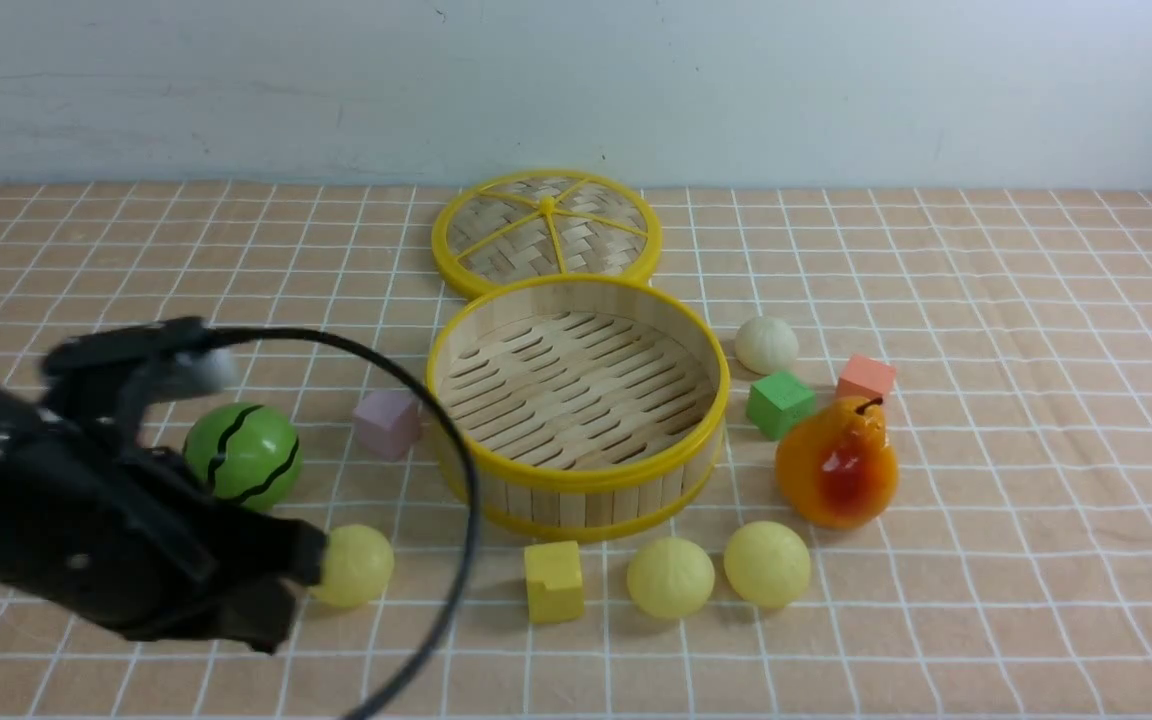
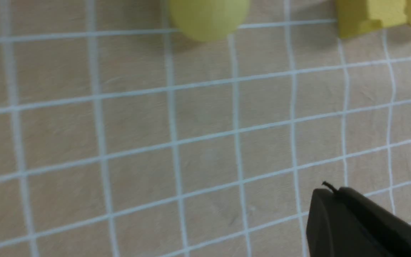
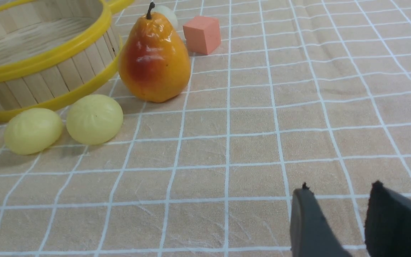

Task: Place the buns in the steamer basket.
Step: Use the left arm to grab a steamed stuffed bun

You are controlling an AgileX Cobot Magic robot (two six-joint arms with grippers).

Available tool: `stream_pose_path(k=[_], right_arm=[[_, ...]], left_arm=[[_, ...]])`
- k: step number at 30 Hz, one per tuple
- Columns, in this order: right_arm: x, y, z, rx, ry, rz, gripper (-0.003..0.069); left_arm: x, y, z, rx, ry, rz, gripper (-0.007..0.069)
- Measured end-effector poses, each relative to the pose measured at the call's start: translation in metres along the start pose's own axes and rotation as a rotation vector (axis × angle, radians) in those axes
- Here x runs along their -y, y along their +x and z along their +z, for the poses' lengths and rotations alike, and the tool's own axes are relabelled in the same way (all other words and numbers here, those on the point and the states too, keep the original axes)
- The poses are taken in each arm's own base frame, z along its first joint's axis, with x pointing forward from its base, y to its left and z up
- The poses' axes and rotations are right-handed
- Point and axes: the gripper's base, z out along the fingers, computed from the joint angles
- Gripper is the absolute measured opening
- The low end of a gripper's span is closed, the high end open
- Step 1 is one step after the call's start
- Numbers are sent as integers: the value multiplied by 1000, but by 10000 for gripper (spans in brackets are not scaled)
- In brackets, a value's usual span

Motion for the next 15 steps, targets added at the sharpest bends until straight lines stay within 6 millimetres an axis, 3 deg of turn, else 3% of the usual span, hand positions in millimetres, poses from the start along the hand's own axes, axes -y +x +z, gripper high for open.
stream_pose_path(k=[2,4,9,15], right_arm=[[0,0,0,0,0,0,241],[0,0,0,0,0,0,241],[0,0,0,0,0,0,241],[0,0,0,0,0,0,241]], left_arm=[[18,-7,16,-32,-15,59,-13],[23,-17,28,-43,-68,92,-13],[17,-39,45,-30,-191,127,-5],[13,-58,72,-47,-265,156,120]])
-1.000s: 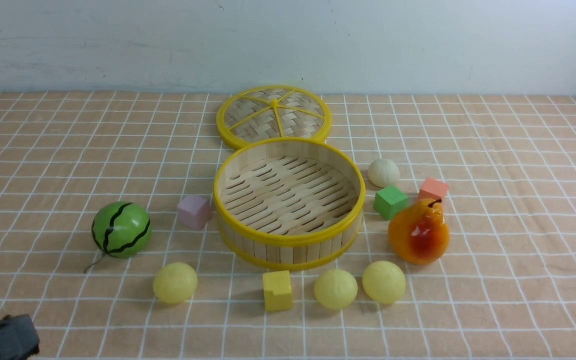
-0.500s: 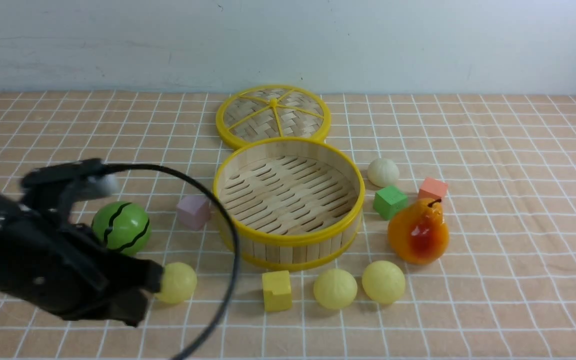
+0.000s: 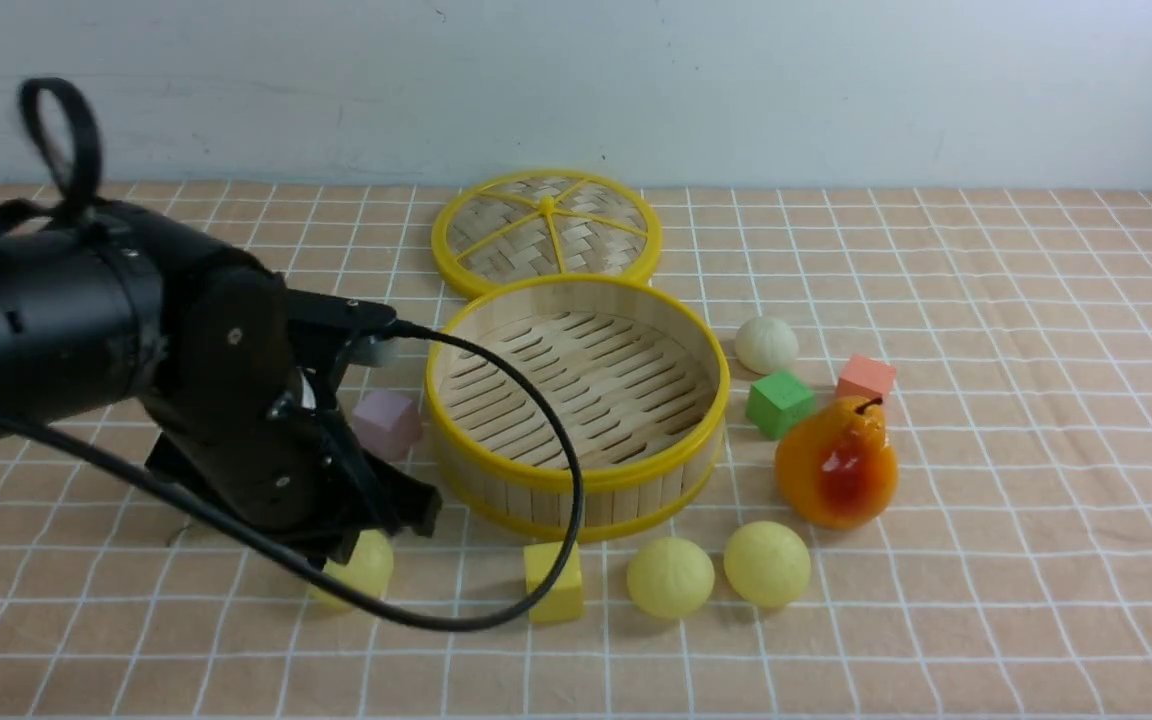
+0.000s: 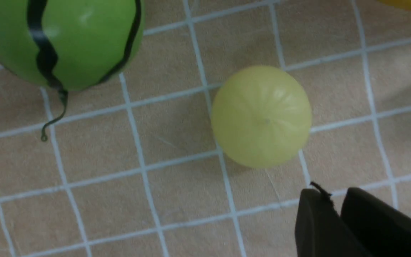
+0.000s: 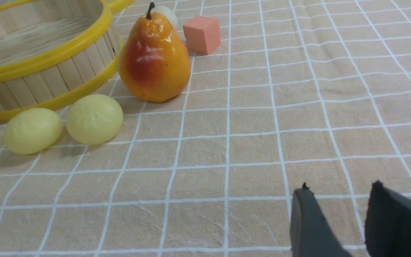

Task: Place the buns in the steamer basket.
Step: Use the left arm to grab a steamed stuffed bun

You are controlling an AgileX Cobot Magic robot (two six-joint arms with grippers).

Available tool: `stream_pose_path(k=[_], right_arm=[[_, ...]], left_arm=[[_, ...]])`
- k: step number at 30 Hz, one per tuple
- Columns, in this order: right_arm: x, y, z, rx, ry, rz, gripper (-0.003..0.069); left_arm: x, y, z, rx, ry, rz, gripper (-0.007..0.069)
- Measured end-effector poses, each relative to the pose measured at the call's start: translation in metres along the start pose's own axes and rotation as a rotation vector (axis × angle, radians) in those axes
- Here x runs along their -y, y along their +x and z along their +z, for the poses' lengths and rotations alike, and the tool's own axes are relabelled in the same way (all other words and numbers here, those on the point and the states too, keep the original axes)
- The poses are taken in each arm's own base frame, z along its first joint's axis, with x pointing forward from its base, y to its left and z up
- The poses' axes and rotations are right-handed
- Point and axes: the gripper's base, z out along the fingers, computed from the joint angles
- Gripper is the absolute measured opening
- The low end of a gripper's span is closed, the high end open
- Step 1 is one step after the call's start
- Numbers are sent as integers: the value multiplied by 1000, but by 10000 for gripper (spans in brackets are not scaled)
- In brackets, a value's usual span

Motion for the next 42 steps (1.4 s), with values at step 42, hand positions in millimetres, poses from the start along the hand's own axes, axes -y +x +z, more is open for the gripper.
stream_pose_path(k=[42], right_arm=[[0,0,0,0,0,0,241]], left_arm=[[-18,-23,60,-27,9,17,273]])
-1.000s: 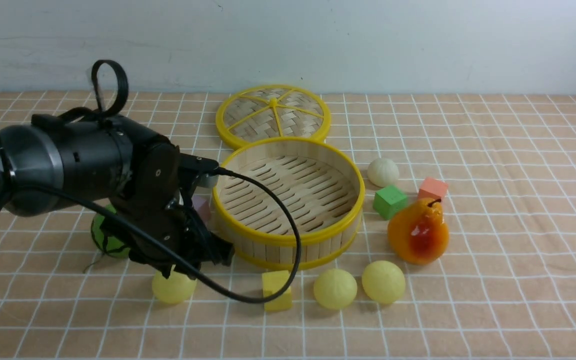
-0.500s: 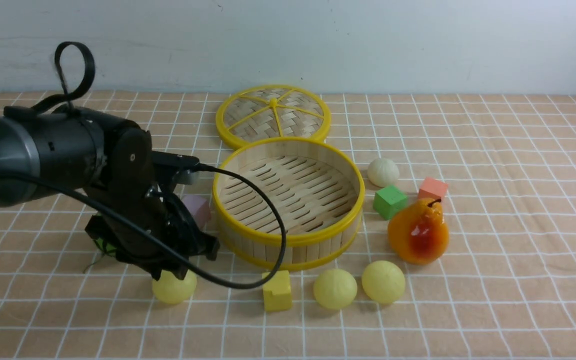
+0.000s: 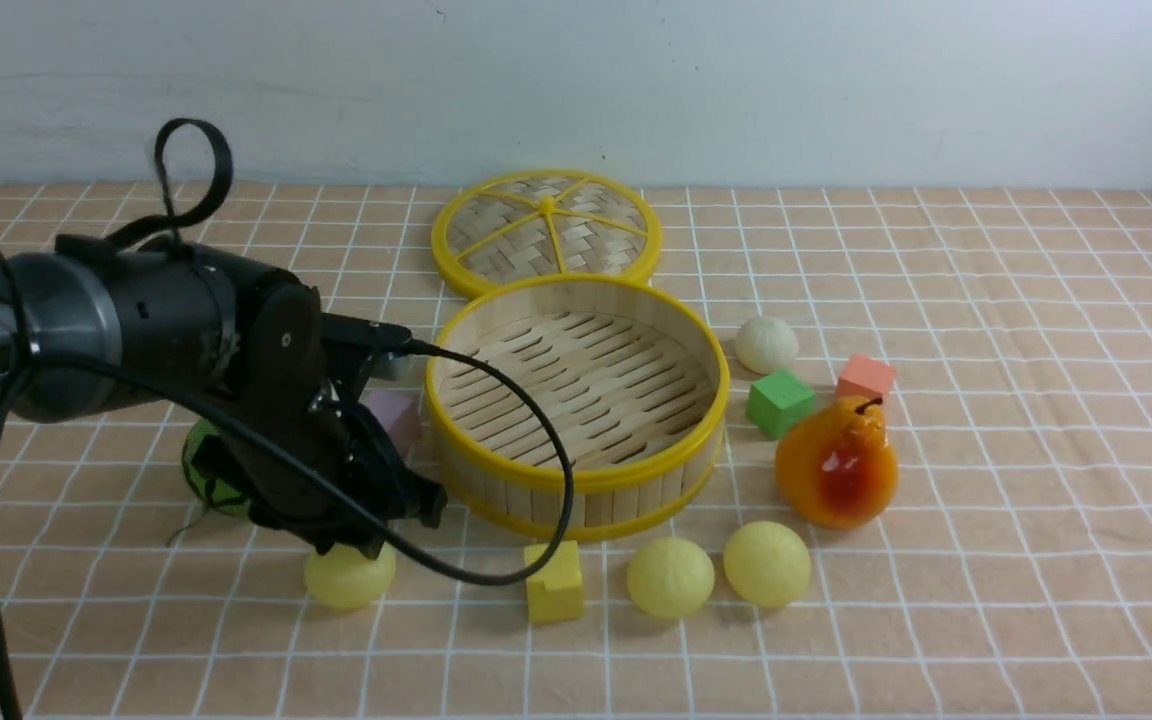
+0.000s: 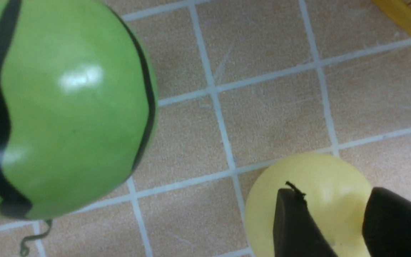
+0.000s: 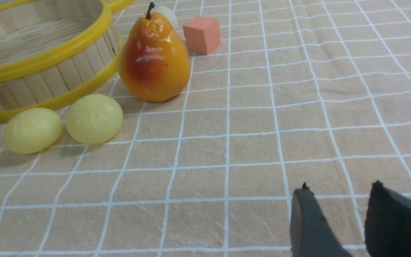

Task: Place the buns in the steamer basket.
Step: Use the left arm to grab a steamed stuffed bun, then use the left arm to put the steamed stuffed bun into the steamer

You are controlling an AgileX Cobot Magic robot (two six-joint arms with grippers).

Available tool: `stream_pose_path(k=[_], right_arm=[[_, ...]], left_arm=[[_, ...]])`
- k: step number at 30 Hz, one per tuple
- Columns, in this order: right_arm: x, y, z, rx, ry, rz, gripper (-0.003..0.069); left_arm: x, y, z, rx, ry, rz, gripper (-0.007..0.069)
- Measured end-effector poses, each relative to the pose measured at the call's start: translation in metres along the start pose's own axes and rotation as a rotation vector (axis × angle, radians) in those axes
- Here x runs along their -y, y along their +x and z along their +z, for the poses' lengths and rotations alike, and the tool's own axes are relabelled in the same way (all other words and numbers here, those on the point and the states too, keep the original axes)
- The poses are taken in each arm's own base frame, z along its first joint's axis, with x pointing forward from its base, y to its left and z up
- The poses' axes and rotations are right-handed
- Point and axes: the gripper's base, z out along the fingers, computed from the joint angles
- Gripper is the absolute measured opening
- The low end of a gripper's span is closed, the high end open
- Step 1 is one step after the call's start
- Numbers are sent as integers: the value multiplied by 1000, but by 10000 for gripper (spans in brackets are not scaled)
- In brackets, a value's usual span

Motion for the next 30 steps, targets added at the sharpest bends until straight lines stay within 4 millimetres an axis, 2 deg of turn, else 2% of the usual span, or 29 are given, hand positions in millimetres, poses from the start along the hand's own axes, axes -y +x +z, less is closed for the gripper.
stream_pose_path(k=[3,8,11,13,14,15,17,19,23,25,28,30], right_arm=[[0,0,0,0,0,0,241],[0,0,0,0,0,0,241],[0,0,0,0,0,0,241],[0,0,0,0,0,0,241],[0,0,0,0,0,0,241],[0,0,0,0,0,0,241],[0,0,0,0,0,0,241],[0,0,0,0,0,0,241],[0,0,0,0,0,0,241],[0,0,0,0,0,0,241],[0,0,0,0,0,0,241],[0,0,0,0,0,0,241]], left_arm=[[0,-1,8,-1,-9,6,273],[-1,-2,9,4,-13,-23,248],[-1,0,9,-26,-19,-37,126],[-2,2,6,-45,-23,-38,17],[-2,2,6,-45,-23,-38,17],[-2,3,1,-52,-24,-40,-12],[-2,3,-5,-49,-23,-44,-13],[0,1,-26,-24,-13,-48,-13],[22,-19,-73,122,42,16,-13],[37,-32,-87,198,76,67,-13],[52,-45,-89,267,107,108,-13],[64,-65,-76,324,127,122,-13]])
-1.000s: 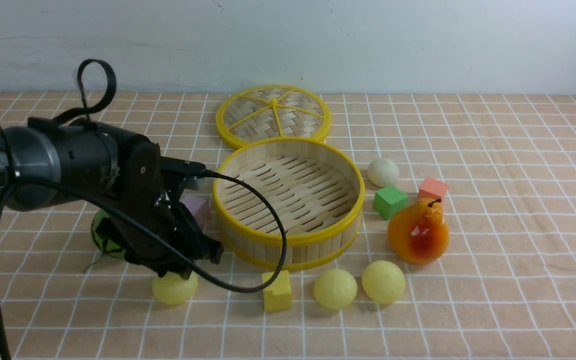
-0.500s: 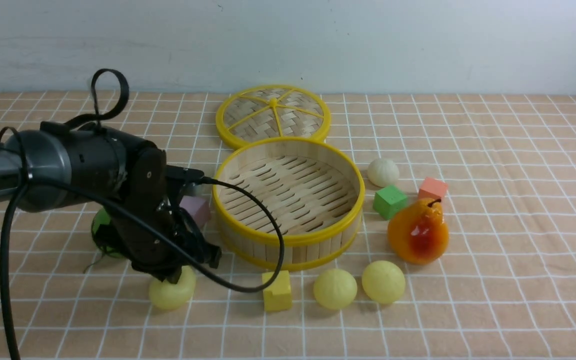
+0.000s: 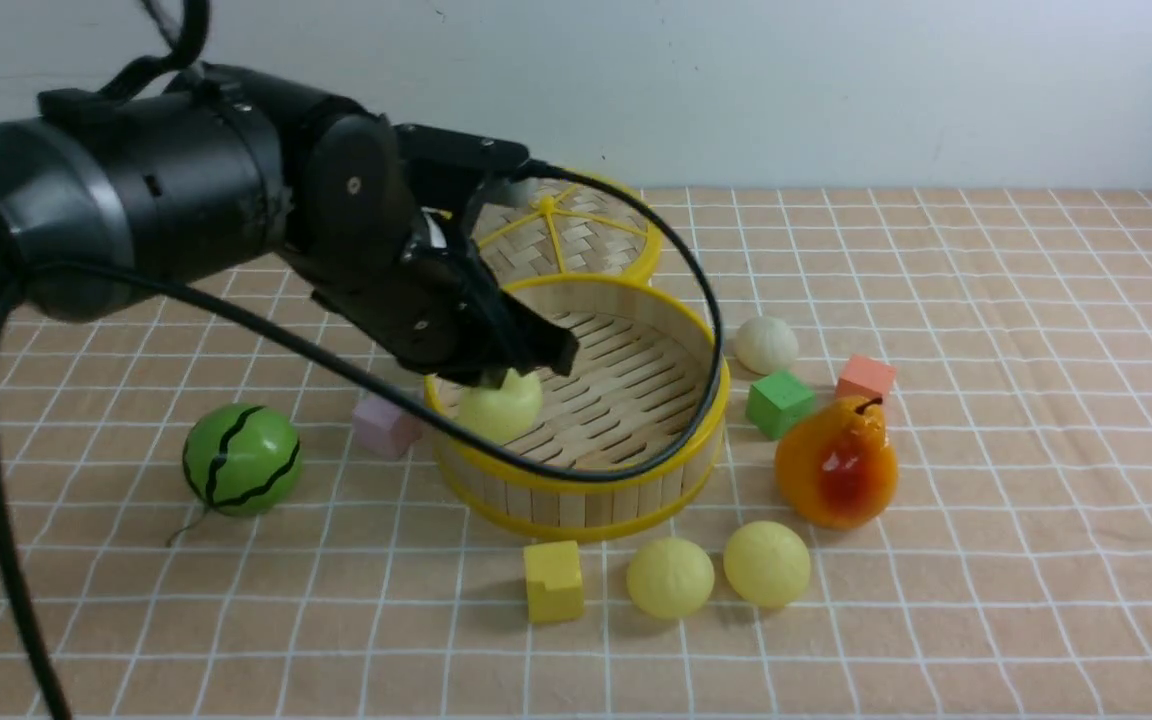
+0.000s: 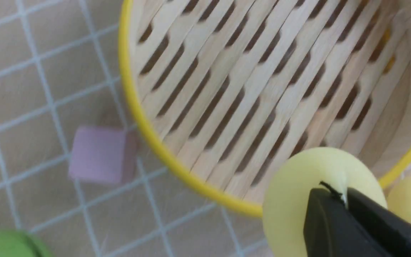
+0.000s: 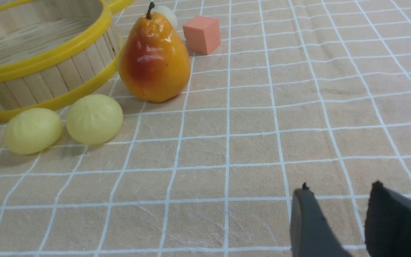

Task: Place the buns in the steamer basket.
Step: Use the left arm to put the steamed stuffed bun into the steamer, then use the right arm to grab a steamed stuffed bun

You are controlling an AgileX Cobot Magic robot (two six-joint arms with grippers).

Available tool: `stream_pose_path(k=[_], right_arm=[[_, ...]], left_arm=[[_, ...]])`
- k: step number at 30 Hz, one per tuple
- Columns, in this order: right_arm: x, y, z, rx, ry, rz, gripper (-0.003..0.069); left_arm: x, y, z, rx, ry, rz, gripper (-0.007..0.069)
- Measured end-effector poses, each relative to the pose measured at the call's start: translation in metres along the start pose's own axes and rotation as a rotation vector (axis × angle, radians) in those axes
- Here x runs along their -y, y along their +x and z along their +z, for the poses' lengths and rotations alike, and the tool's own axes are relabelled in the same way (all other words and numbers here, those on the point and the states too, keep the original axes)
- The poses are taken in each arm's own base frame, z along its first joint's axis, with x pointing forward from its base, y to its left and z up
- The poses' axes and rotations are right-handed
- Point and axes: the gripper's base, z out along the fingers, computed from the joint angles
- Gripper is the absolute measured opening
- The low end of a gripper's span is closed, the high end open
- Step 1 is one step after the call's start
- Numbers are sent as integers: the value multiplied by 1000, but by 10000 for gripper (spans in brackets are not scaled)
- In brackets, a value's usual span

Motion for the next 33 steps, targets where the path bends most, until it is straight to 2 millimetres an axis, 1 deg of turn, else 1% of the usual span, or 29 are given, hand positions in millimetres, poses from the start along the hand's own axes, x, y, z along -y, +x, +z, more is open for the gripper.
stream_pose_path(k=[1,2,3,4,5,6,7,8,10,11,13,14,15,16,17,18,19,20,21,22,23,24,26,28,29,31,33], right_arm=[[0,0,0,0,0,0,241],[0,0,0,0,0,0,241],[0,0,0,0,0,0,241],[0,0,0,0,0,0,241],[0,0,0,0,0,0,241],[0,0,0,0,0,0,241],[0,0,0,0,0,0,241],[0,0,0,0,0,0,241],[0,0,0,0,0,0,241],[0,0,0,0,0,0,241],[0,0,0,0,0,0,241],[0,0,0,0,0,0,241],[0,0,0,0,0,0,241],[0,0,0,0,0,0,241],[0,0,0,0,0,0,241],[0,0,0,0,0,0,241],[0,0,0,0,0,0,241],[0,0,0,0,0,0,241],[0,0,0,0,0,0,241],[0,0,0,0,0,0,241],[0,0,0,0,0,0,241],[0,0,0,0,0,0,241],[0,0,0,0,0,0,241],[0,0,0,0,0,0,241],[0,0,0,0,0,0,241],[0,0,0,0,0,0,241],[0,0,0,0,0,0,241]], left_arm=[[0,-3,12,0,-2,2,-11],[0,-4,14,2,-3,3,-10],[-3,-6,36,-17,-15,12,0],[-5,-6,48,-29,-23,14,14],[-8,-5,64,-55,-33,20,39],[-8,-5,66,-60,-37,22,43],[-11,-3,82,-92,-46,25,89],[-13,-2,92,-116,-53,26,140],[-13,-6,97,-130,-59,28,244],[-13,-7,96,-131,-59,28,255],[-13,-13,89,-155,-65,16,398],[-12,-14,85,-174,-67,9,438],[-12,-14,83,-181,-69,5,456],[-12,-17,74,-200,-74,-9,501],[-11,-22,60,-207,-74,-24,527],[-11,-25,48,-205,-72,-36,533],[-10,-29,27,-204,-66,-52,521],[-9,-31,19,-194,-62,-56,512],[-7,-36,-14,-163,-45,-66,461],[-7,-37,-18,-158,-44,-65,450],[-6,-35,-42,-131,-29,-65,366],[-5,-32,-61,-111,-18,-65,291],[-5,-18,-95,-70,-2,-65,128],[-6,4,-122,-28,8,-68,6],[-7,17,-134,0,18,-74,-13],[-8,47,-155,65,35,-84,-13],[-10,77,-172,143,53,-93,-13]])
